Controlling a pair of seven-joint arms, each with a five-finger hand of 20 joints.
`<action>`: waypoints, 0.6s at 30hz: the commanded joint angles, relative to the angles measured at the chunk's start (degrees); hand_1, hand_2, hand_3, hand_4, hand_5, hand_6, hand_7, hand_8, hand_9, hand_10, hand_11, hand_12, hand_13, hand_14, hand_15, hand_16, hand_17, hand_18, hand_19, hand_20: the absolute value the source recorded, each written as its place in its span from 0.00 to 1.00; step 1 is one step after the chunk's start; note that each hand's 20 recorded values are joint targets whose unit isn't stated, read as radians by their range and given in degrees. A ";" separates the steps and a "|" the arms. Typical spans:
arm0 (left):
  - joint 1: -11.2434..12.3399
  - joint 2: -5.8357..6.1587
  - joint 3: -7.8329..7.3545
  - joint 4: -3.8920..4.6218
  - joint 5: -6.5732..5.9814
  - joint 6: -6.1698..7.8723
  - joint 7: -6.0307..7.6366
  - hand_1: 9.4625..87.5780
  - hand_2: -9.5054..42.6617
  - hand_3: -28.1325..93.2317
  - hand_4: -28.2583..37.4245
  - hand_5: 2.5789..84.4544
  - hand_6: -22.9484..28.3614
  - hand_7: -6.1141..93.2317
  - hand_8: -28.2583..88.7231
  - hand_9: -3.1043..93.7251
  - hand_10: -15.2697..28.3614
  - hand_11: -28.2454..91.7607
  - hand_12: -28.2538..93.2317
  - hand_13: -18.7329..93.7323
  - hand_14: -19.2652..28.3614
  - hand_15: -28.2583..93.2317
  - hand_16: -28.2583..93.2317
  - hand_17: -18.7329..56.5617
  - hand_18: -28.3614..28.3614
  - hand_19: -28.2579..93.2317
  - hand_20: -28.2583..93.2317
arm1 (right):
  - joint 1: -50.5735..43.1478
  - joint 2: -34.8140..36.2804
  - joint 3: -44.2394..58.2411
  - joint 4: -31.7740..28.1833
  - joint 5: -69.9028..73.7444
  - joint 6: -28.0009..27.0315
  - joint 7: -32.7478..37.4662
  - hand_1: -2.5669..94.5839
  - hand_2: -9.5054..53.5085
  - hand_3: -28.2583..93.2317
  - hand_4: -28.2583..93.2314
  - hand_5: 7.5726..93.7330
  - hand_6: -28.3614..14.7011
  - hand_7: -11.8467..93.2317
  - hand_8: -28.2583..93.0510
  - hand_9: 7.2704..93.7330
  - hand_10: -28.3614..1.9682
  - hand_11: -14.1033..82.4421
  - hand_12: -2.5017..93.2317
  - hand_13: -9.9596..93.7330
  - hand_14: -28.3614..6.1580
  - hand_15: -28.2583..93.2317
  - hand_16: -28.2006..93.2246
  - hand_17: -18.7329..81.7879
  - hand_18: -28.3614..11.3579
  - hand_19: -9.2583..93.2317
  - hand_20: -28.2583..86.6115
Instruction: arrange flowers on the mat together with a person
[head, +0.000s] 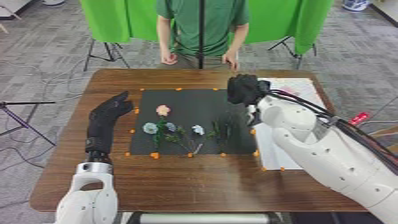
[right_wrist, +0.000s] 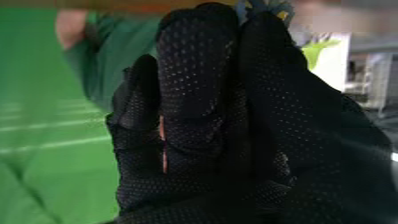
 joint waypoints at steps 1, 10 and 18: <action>0.15 -0.34 0.01 0.18 0.34 -0.88 -0.57 0.21 0.25 0.77 0.14 0.57 0.52 0.18 0.20 0.52 0.66 0.40 0.36 0.50 0.79 0.43 0.26 0.32 0.75 0.36 0.40 | -0.48 -1.23 -1.19 0.22 -1.14 -1.11 -0.97 0.65 0.00 0.74 0.04 0.87 0.76 0.31 0.28 0.93 0.71 0.19 0.40 0.96 0.81 0.52 0.60 0.61 0.28 0.84 0.69; 0.14 -0.37 -0.13 0.30 0.45 -1.62 -0.60 0.21 0.24 0.77 0.14 0.57 0.52 0.18 0.20 0.52 0.66 0.40 0.36 0.50 0.79 0.43 0.26 0.32 0.75 0.36 0.40 | -1.13 -1.15 -0.25 -0.27 -1.51 -2.55 -0.88 0.62 0.00 0.74 0.05 0.83 0.75 0.29 0.27 0.89 0.71 0.18 0.37 0.95 0.81 0.52 0.60 0.60 0.27 0.83 0.69; -0.04 -0.35 -0.16 0.33 0.53 -1.86 -0.64 0.21 0.24 0.77 0.14 0.57 0.52 0.18 0.20 0.51 0.66 0.40 0.36 0.50 0.79 0.43 0.26 0.32 0.75 0.36 0.40 | -1.79 -0.85 0.34 -1.01 -1.68 -4.57 -1.06 0.59 0.00 0.74 0.05 0.80 0.73 0.27 0.27 0.84 0.67 0.23 0.31 0.94 0.79 0.52 0.59 0.59 0.26 0.83 0.69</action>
